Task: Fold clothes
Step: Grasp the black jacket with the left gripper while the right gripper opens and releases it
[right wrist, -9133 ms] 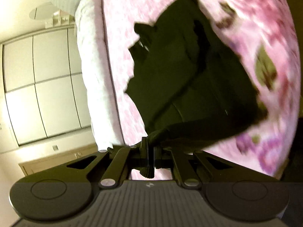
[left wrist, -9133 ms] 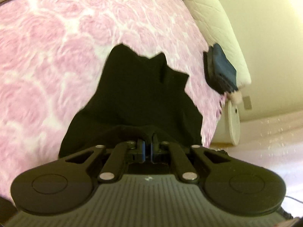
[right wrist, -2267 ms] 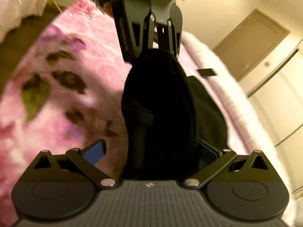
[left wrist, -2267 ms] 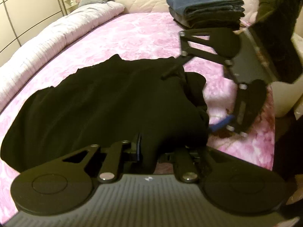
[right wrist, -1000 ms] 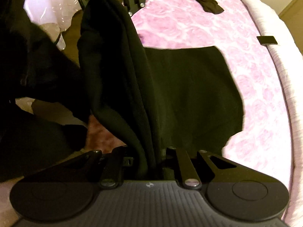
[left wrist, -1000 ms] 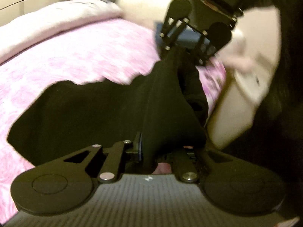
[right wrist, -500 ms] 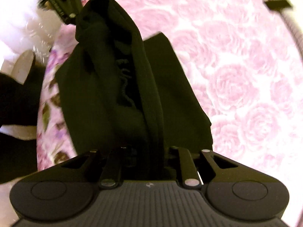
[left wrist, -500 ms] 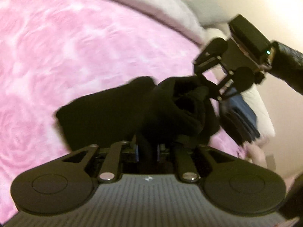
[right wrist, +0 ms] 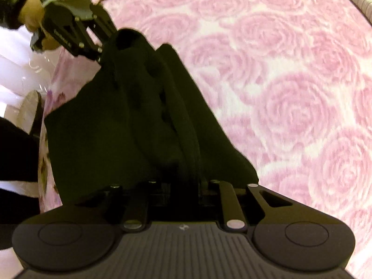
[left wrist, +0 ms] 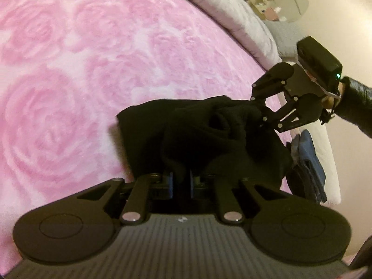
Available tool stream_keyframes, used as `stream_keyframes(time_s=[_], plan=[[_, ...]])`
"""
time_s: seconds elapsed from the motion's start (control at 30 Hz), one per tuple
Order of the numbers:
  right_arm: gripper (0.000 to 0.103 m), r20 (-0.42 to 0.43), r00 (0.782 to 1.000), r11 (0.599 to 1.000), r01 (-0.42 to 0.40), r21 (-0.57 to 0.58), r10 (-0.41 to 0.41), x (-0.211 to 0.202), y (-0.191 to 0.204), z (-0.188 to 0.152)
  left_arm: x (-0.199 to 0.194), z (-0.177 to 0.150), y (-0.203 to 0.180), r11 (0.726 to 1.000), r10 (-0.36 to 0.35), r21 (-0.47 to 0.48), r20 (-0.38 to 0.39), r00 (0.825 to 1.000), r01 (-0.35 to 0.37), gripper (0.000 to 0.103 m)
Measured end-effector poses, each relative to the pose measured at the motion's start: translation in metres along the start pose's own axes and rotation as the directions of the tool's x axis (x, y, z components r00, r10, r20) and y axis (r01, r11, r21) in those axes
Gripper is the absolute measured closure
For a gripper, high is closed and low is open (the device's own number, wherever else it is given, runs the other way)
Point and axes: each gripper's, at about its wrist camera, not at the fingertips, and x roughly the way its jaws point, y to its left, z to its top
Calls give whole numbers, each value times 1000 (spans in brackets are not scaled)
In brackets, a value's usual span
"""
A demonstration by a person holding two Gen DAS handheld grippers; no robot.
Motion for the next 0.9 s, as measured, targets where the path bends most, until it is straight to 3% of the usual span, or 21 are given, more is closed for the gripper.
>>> stream_keyframes(time_s=[0.17, 0.2, 0.23, 0.27, 0.37, 0.5, 0.57, 0.73, 0.87, 0.9], plan=[[84, 4, 1000, 999, 17, 36, -17, 17, -13, 2, 17, 6, 19, 997, 23, -72, -22, 999, -25, 89], [76, 18, 999, 998, 32, 55, -33, 15, -15, -1, 19, 7, 21, 996, 25, -81, -28, 999, -27, 87], [62, 32, 998, 996, 47, 75, -50, 13, -17, -5, 18, 7, 19, 997, 28, -67, -32, 999, -30, 86], [57, 50, 996, 993, 62, 99, -67, 9, -19, -8, 16, 8, 17, 998, 34, -52, -32, 999, -36, 85], [55, 187, 970, 957, 101, 272, -155, -30, -26, -31, 0, 8, 11, 996, 85, -19, -18, 996, -86, 82], [53, 278, 900, 848, 161, 505, -336, -72, -12, -82, -33, 12, -1, 981, 193, 19, 49, 980, -194, 82], [53, 282, 889, 798, 139, 587, -362, -77, 0, -103, -47, 14, -16, 974, 208, 74, 82, 975, -214, 82], [53, 281, 860, 642, 68, 763, -425, -88, 30, -155, -29, 24, -62, 956, 127, 264, 29, 991, -131, 81], [55, 327, 843, 576, -25, 817, -427, -62, 33, -162, 23, 32, -67, 945, 93, 317, -35, 995, -77, 82], [62, 330, 842, 572, -31, 820, -427, -54, 30, -162, 36, 34, -67, 944, 88, 323, -49, 995, -67, 83]])
